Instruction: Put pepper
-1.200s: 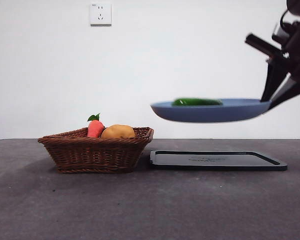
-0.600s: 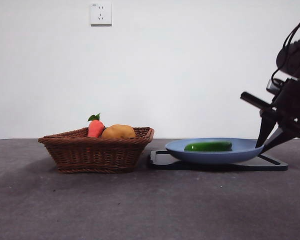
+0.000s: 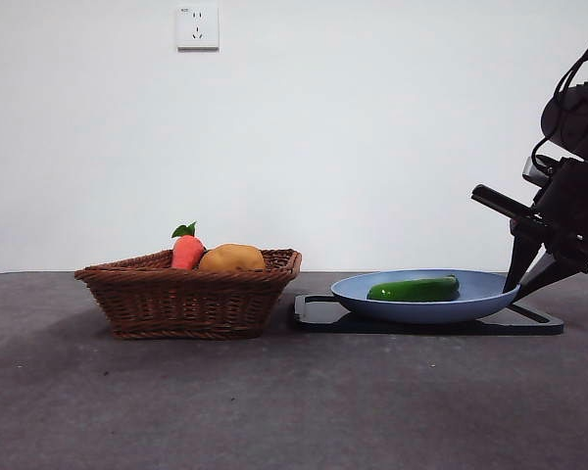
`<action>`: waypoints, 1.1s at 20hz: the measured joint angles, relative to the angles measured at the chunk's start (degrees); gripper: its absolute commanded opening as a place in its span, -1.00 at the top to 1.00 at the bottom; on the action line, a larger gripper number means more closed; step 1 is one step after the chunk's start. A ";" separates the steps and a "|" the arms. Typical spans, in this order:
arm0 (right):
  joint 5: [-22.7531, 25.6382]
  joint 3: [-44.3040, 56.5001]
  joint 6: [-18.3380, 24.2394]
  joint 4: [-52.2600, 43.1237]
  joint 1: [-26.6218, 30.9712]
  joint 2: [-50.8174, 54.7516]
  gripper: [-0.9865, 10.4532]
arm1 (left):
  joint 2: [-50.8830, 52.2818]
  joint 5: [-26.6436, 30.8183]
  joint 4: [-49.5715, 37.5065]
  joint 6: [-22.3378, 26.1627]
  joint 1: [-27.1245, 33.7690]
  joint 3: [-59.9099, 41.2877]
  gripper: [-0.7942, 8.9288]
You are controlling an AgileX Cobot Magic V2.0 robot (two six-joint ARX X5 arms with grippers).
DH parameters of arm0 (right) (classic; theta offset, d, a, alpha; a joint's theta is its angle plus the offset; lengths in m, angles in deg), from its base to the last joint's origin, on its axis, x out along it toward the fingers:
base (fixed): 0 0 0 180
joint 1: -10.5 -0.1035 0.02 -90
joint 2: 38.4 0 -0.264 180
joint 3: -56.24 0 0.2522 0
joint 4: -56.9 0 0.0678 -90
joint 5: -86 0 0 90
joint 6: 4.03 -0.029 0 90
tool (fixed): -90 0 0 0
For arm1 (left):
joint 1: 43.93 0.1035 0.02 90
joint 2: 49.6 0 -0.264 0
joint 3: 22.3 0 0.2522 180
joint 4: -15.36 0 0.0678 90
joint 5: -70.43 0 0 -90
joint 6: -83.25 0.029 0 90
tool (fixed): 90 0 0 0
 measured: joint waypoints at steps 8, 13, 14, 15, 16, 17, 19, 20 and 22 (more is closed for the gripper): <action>0.04 0.00 2.23 3.34 0.79 2.10 0.46 | 0.00 0.02 1.55 -0.02 0.00 0.00 0.33; 0.00 -0.11 7.21 12.22 1.99 16.81 0.46 | 0.00 0.02 1.79 0.00 0.00 0.00 0.33; -1.09 -0.13 9.07 16.02 1.90 20.70 0.46 | 0.00 0.02 2.08 0.00 0.00 0.00 0.33; -3.08 -0.13 10.91 20.31 1.51 24.63 0.46 | 0.00 0.02 2.58 0.00 0.00 0.00 0.33; -4.94 -0.13 12.44 24.35 0.92 28.28 0.46 | 0.00 0.02 2.86 0.00 0.00 0.00 0.33; -6.69 -0.13 13.84 28.33 0.11 32.04 0.47 | 0.00 0.02 2.95 0.00 0.00 0.00 0.33; -8.87 -0.13 16.46 35.08 -2.01 39.60 0.47 | 0.00 0.02 3.21 0.02 0.00 0.00 0.33; -9.01 -0.13 17.14 37.53 -3.17 42.84 0.47 | 0.00 0.02 3.39 0.02 0.00 0.00 0.33; -9.03 -0.13 18.10 42.16 -5.90 49.20 0.47 | 0.00 0.02 3.39 0.00 0.00 0.00 0.34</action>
